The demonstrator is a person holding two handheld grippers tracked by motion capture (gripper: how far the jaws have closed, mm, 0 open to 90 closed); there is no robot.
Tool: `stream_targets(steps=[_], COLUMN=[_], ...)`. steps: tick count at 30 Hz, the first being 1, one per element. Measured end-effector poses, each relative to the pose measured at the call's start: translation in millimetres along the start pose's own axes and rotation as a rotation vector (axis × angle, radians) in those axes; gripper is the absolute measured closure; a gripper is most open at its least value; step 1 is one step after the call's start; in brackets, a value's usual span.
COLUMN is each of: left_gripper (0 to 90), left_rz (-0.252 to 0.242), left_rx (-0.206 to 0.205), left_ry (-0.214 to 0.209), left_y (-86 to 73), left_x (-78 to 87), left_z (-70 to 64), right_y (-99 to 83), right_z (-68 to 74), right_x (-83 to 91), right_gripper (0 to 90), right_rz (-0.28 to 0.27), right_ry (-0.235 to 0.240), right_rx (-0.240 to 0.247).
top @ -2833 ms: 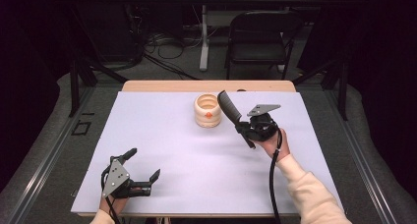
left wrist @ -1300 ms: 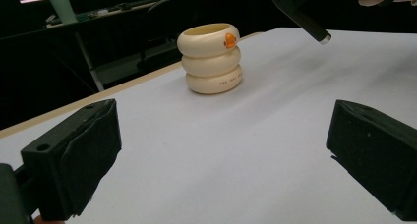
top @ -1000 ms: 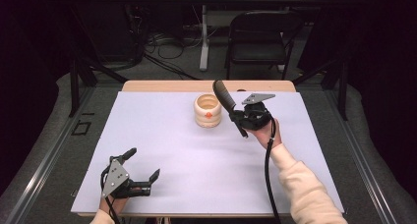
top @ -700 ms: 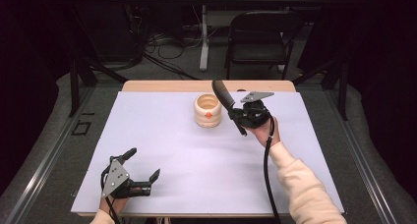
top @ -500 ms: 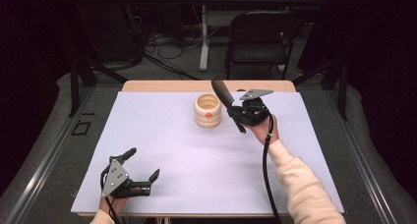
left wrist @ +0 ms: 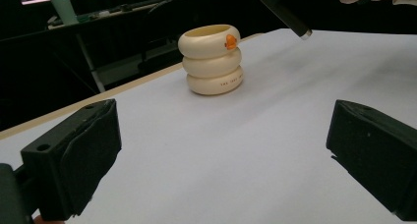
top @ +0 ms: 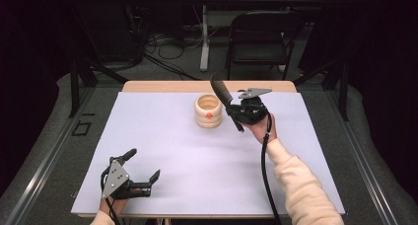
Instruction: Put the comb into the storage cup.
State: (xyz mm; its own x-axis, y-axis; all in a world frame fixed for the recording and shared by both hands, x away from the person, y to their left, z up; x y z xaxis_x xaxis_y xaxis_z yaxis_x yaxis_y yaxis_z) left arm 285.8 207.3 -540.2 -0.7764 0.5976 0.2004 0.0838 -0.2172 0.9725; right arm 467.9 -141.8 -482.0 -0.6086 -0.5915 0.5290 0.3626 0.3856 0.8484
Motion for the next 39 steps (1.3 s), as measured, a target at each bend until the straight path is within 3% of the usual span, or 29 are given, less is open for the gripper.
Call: stream_targets(steps=[39], left_gripper=[0.2], left_rz=[-0.001], left_rx=[0.001], left_ry=[0.001], left_y=[0.1], left_x=[0.4], left_z=[0.4], right_y=[13.2], right_z=[3.4], right_x=[-18.5], right_gripper=[72.4], right_rz=[-0.049], right_ry=[-0.006], right_rx=[0.013])
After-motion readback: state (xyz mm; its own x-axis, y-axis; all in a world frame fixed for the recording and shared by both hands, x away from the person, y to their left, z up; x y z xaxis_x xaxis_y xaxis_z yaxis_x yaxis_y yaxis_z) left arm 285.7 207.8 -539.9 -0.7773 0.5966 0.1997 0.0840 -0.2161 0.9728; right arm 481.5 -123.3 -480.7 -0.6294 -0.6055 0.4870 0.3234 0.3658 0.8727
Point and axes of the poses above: each handheld gripper's, and its own axes: x roughly backward along the jaws, y roughly out of its top, z roughly to its left, the point moved 4 cm from there along -x, roughly forward along the jaws, and after that the axes turned 2 degrees about x, right-handed, at the moved point
